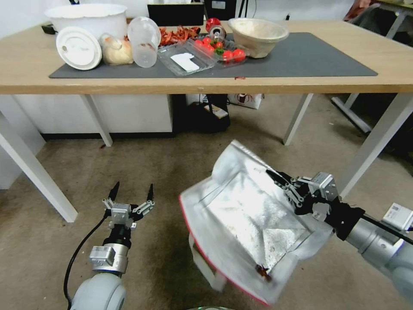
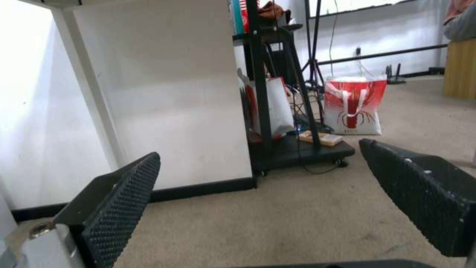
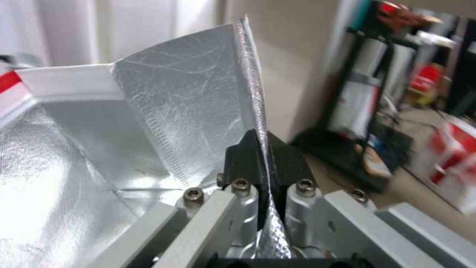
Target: Pick up the food delivery bag from the floor and place it on the table.
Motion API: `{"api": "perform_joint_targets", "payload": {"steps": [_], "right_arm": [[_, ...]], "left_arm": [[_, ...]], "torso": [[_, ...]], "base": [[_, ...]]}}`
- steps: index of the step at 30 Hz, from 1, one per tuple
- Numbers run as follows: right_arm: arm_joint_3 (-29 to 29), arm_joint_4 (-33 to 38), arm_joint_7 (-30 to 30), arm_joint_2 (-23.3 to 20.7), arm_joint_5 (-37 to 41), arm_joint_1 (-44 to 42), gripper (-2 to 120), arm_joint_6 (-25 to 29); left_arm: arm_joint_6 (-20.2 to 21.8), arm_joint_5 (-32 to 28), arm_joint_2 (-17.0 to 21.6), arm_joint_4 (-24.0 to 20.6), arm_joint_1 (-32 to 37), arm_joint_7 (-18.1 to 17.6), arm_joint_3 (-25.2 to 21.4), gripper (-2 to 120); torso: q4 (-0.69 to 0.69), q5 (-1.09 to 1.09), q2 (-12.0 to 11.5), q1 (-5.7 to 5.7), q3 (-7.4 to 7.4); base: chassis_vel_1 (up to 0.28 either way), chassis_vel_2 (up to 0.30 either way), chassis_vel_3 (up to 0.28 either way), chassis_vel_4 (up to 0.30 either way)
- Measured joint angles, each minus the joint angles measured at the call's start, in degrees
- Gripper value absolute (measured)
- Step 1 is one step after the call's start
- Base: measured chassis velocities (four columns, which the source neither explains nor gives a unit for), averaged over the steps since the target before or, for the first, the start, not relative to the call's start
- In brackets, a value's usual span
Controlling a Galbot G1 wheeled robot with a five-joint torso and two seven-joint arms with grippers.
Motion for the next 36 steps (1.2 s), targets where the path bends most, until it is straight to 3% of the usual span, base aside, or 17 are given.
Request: {"api": "perform_joint_targets", "payload": {"steps": [7, 9, 15, 21, 32, 36], "right_arm": [[1.6, -0.7, -5.0, -1.0, 2.8, 0.0, 0, 2.3], [3.0, -1.4, -10.7, -2.2, 7.7, -0.2, 0, 3.8], [4.1, -2.0, -13.2, -3.1, 10.7, -0.1, 0, 3.9], [4.7, -4.5, -19.9, -4.2, 17.1, 0.1, 0, 4.6], [6.2, -7.0, -23.3, -5.1, 19.2, 0.4, 0, 5.1], [6.4, -7.5, -24.6, -5.0, 19.8, 0.5, 0, 5.3]], "left_arm": [[0.6, -0.3, 0.2, -0.4, -0.1, -0.1, -0.1, 100], [1.3, -0.5, 0.2, -0.5, -0.4, -0.4, 0.0, 100], [1.6, -1.0, 0.4, -0.7, -0.4, -0.5, 0.0, 100], [2.8, -2.0, 0.6, -1.3, -0.2, -1.2, -0.4, 100], [3.2, -3.9, 0.7, -1.6, 0.0, -0.3, -0.8, 100], [3.0, -4.2, 0.7, -1.8, 0.1, 0.5, -1.2, 100]], "torso": [[0.0, -0.01, 0.0, -0.01, 0.0], [0.0, 0.0, 0.0, -0.01, 0.0], [0.0, -0.01, 0.0, 0.0, 0.0], [0.0, -0.01, 0.0, 0.0, 0.0], [0.0, -0.01, 0.1, 0.0, 0.02], [0.01, 0.0, 1.1, 0.02, 0.92]], "base": [[0.0, 0.0, 0.0, 0.0], [0.0, 0.0, 0.0, 0.0], [0.0, 0.0, 0.0, 0.0], [0.0, 0.0, 0.0, 0.0], [0.0, 0.0, 0.0, 0.0], [0.0, 0.0, 0.0, 0.0]]}}
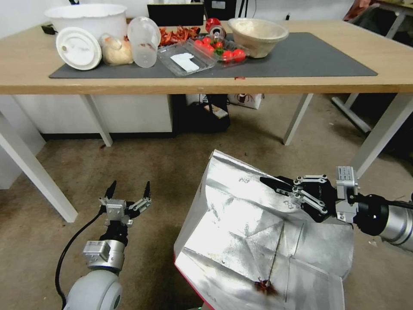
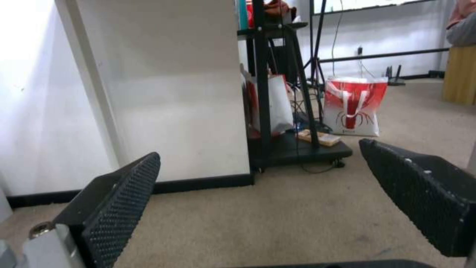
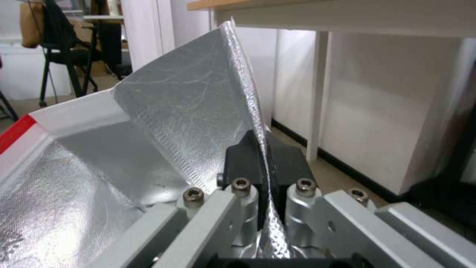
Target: Pick up the food delivery bag from the floor and place it on the table.
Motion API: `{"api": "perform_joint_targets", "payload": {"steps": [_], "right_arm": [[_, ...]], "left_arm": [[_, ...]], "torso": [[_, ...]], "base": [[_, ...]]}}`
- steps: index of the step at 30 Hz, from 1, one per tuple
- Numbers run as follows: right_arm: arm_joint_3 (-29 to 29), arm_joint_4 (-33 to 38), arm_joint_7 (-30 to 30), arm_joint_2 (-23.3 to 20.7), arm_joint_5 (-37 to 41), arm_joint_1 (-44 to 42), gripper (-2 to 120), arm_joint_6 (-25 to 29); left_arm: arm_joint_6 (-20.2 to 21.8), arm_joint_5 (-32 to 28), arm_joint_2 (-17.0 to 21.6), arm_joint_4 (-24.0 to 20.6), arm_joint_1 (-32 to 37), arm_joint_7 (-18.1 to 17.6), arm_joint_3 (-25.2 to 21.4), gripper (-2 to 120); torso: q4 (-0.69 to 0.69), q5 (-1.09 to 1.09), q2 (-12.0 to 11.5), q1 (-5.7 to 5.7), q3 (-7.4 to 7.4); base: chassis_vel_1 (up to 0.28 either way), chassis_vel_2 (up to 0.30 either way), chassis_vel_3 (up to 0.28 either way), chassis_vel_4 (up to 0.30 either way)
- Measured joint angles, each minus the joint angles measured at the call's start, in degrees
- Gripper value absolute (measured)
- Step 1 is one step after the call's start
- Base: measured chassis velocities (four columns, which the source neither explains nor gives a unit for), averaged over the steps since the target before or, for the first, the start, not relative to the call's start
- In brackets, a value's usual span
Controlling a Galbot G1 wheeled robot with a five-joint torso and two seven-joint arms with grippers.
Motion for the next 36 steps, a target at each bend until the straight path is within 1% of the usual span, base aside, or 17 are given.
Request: {"api": "perform_joint_targets", "payload": {"steps": [2, 3, 6, 8, 10, 13, 15, 16, 19, 20, 22, 24, 31, 33, 36], "right_arm": [[0.2, -0.3, -0.6, 0.0, 0.0, 0.0, 0, 0.0], [0.2, -0.3, -0.6, 0.0, 0.0, 0.0, 0, 0.0], [0.5, -0.4, -1.2, 0.0, 0.3, 0.0, 0, 0.0], [0.5, -0.4, -1.4, 0.0, 0.3, 0.0, 0, 0.0], [0.8, -0.4, -2.0, 0.2, 0.4, 0.0, 0, -0.1], [0.9, -0.4, -2.0, 0.2, 0.5, -0.1, 0, -0.1], [1.2, -0.5, -2.1, 0.2, 0.6, -0.1, 0, -0.1], [1.2, -0.5, -2.1, 0.2, 0.6, -0.1, 0, -0.1], [1.4, -0.5, -2.1, 0.1, 0.6, -0.1, 0, -0.1], [1.4, -0.5, -2.1, 0.1, 0.6, -0.1, 0, -0.1], [1.5, -0.7, -2.2, 0.0, 0.5, -0.1, 0, -0.1], [1.5, -0.7, -2.2, 0.0, 0.5, -0.1, 0, -0.1], [1.9, -1.4, -4.3, 0.0, 0.5, -0.1, 0, -0.3], [2.0, -1.5, -4.4, 0.0, 0.6, -0.1, 0, -0.3], [2.3, -1.6, -4.6, -0.2, 0.9, -0.1, 0, -0.4]], "left_arm": [[0.4, 0.0, 0.1, 0.0, 0.1, -0.2, -0.1, 100], [0.4, 0.0, 0.1, 0.0, 0.1, -0.2, -0.1, 100], [1.1, 0.3, 0.1, -0.1, 0.5, -0.9, 0.1, 100], [1.2, 0.4, 0.1, -0.2, 0.6, -0.9, 0.2, 100], [1.5, 0.5, 0.0, -0.5, 0.9, -0.9, 0.4, 100], [1.7, 0.6, 0.0, -0.7, 0.9, -0.9, 0.5, 100], [1.9, 0.7, 0.0, -1.0, 1.0, -1.0, 0.6, 100], [1.9, 0.7, 0.0, -1.0, 1.0, -1.0, 0.6, 100], [2.0, 0.7, 0.0, -1.2, 1.1, -1.2, 0.5, 100], [2.0, 0.7, 0.0, -1.2, 1.1, -1.2, 0.5, 100], [2.3, 0.8, 0.0, -1.8, 1.4, -1.4, 0.5, 100], [2.4, 0.8, 0.0, -1.9, 1.5, -1.5, 0.4, 100], [2.9, 1.4, -0.2, -2.7, 2.3, -2.7, 0.4, 100], [3.1, 1.5, -0.2, -2.9, 2.4, -2.9, 0.4, 100], [3.3, 1.5, -0.3, -3.2, 2.5, -3.1, 0.4, 100]], "torso": [[0.0, 0.0, 0.6, 0.0, 0.56], [0.0, 0.0, 0.6, 0.0, 0.56], [0.0, -0.01, 1.7, 0.05, 1.69], [0.0, 0.0, 2.0, 0.08, 1.87], [0.0, -0.01, 2.7, 0.19, 2.54], [0.0, 0.0, 3.0, 0.23, 2.82], [-0.01, 0.0, 3.8, 0.38, 3.5], [-0.01, 0.0, 3.8, 0.38, 3.5], [0.0, 0.0, 4.7, 0.51, 4.28], [0.0, 0.0, 4.7, 0.51, 4.28], [0.0, 0.0, 5.5, 0.6, 4.94], [0.0, 0.0, 5.7, 0.64, 5.13], [0.0, 0.0, 7.6, 1.03, 6.69], [0.0, 0.0, 7.9, 1.07, 6.9], [0.0, 0.0, 8.8, 1.25, 7.61]], "base": [[0.0, 0.0, 0.0, 0.0], [0.0, 0.0, 0.0, 0.0], [0.0, 0.0, 0.0, 0.0], [0.0, 0.0, 0.0, 0.0], [0.0, 0.0, 0.0, 0.0], [0.0, 0.0, 0.0, 0.0], [0.0, 0.0, 0.0, 0.0], [0.0, 0.0, 0.0, 0.0], [0.0, 0.0, 0.0, 0.0], [0.0, 0.0, 0.0, 0.0], [0.0, 0.0, 0.0, 0.0], [0.0, 0.0, 0.0, 0.0], [0.0, 0.0, 0.0, 0.0], [0.0, 0.0, 0.0, 0.0], [0.0, 0.0, 0.0, 0.0]]}}
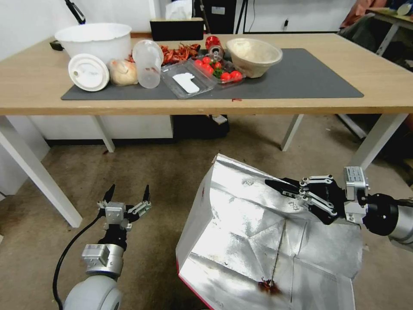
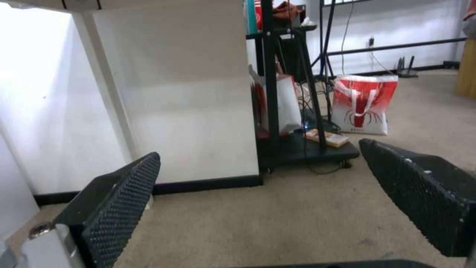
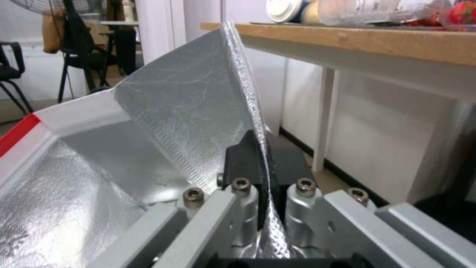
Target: Pick up the food delivery bag from the floor and place it on the table.
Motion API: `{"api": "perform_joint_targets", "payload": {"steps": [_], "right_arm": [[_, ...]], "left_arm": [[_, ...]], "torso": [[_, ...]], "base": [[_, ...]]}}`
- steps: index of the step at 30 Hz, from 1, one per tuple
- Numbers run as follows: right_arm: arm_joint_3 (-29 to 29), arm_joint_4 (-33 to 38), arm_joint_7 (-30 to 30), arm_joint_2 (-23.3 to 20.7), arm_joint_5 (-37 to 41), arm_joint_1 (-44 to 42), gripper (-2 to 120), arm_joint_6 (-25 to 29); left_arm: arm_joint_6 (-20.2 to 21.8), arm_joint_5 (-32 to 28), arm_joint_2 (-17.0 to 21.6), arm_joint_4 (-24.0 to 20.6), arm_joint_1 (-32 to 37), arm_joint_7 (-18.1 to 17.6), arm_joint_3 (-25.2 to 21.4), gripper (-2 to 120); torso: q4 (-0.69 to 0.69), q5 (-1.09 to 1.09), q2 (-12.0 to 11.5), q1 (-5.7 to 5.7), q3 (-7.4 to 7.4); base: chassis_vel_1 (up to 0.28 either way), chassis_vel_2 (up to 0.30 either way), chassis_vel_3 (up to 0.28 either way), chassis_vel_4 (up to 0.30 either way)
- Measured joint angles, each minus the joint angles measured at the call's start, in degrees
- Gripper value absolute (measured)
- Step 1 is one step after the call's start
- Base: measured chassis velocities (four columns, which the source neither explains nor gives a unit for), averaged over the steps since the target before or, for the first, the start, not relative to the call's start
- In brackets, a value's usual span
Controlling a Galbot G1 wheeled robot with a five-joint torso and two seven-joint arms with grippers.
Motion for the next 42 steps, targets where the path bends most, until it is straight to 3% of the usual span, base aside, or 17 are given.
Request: {"api": "perform_joint_targets", "payload": {"steps": [42], "right_arm": [[1.4, -3.2, -5.7, -0.4, 1.2, 0.7, 0, -0.7]], "left_arm": [[1.4, 1.2, -0.4, -1.7, 1.5, -1.6, -0.5, 100]], "torso": [[0.0, 0.0, 9.3, 2.71, 6.66]], "base": [[0.0, 0.0, 0.0, 0.0]]}}
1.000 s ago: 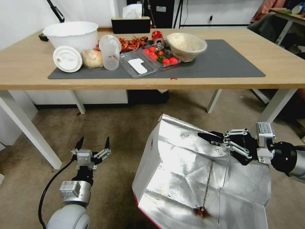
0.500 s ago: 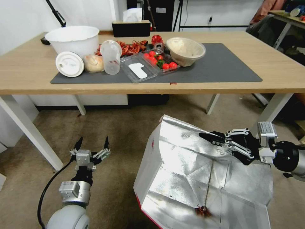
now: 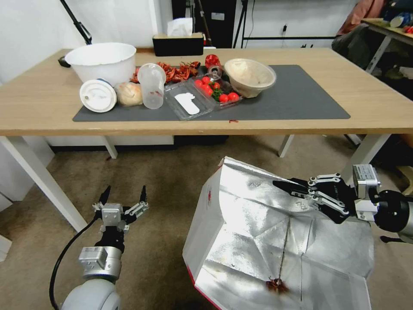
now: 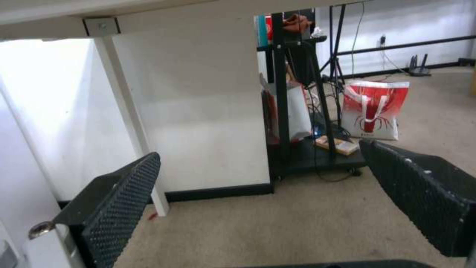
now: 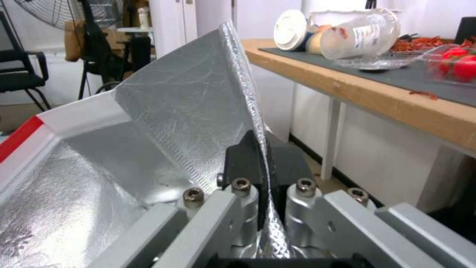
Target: Pick up the food delivery bag from the floor and place it on the table.
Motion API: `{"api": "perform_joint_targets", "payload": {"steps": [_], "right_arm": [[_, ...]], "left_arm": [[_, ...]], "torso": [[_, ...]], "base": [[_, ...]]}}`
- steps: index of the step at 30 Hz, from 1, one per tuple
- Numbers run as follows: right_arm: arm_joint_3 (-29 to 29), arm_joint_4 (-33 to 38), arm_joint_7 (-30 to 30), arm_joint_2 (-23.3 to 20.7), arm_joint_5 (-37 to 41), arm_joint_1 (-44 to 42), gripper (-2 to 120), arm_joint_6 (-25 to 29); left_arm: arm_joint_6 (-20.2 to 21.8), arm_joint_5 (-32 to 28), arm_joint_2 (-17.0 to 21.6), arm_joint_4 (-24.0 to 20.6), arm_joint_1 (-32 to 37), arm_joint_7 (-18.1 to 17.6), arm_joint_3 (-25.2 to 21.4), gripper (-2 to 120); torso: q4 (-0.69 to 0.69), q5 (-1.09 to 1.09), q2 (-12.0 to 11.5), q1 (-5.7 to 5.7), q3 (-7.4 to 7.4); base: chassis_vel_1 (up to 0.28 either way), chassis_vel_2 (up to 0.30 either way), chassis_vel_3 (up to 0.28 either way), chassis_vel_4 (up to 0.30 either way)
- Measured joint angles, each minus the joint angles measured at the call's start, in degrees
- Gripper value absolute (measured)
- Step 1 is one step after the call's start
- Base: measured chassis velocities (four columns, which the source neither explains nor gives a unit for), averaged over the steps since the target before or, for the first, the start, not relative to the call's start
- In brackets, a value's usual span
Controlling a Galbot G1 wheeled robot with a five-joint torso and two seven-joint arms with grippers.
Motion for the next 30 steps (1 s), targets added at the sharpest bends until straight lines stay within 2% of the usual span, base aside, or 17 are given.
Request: {"api": "perform_joint_targets", "payload": {"steps": [30], "right_arm": [[-0.1, -0.7, -2.1, 0.4, -0.3, -0.3, 0, -0.3]], "left_arm": [[0.4, 0.1, 0.0, -0.6, 0.4, -0.2, 0.3, 100]], "torso": [[0.0, 0.0, 7.3, 2.51, 4.75]], "base": [[0.0, 0.0, 0.0, 0.0]]}}
